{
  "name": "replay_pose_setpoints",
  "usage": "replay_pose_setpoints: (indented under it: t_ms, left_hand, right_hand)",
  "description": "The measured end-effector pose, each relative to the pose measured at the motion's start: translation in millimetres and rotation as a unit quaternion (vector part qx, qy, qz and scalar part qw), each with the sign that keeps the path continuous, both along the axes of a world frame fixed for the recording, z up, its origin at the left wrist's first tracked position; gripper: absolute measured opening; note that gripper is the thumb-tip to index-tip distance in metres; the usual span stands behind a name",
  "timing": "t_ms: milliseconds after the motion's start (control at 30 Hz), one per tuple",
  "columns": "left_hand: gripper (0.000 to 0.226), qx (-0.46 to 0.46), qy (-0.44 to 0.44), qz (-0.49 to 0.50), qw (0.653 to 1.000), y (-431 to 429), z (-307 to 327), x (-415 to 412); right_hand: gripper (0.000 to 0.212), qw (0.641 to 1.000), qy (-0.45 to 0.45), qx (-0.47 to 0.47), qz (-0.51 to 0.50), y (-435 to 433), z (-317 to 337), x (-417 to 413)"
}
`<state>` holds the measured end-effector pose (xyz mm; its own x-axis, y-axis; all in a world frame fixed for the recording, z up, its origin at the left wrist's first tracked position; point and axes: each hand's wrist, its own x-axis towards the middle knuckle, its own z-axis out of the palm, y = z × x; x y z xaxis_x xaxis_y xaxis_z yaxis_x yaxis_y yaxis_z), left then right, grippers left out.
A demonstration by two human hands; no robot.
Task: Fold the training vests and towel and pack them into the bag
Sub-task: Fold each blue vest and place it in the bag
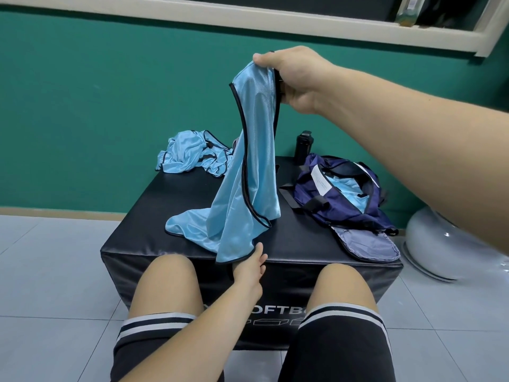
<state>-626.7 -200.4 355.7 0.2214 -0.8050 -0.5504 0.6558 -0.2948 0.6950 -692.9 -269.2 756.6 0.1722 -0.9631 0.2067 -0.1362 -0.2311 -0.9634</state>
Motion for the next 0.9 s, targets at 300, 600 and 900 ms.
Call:
replay_pose_setpoints:
  t_ms: [300,600,900]
  left_hand:
    - [0.027,-0.025,0.005,0.003,1.000,12,-7,11]
    - [0.026,-0.004,0.004,-0.012,1.000,7,-3,22]
    - [0.024,-0.002,0.013,0.004,1.000,7,1,30]
  right_hand:
    - [0.024,1.000,-0.003,0.004,-0.006,-5,-6,-6]
    - [0.019,1.000,0.000,0.006,0.003,-2,-10,3]
    - [0.023,1.000,-0.007,0.005,-0.010,-7,-8,-5]
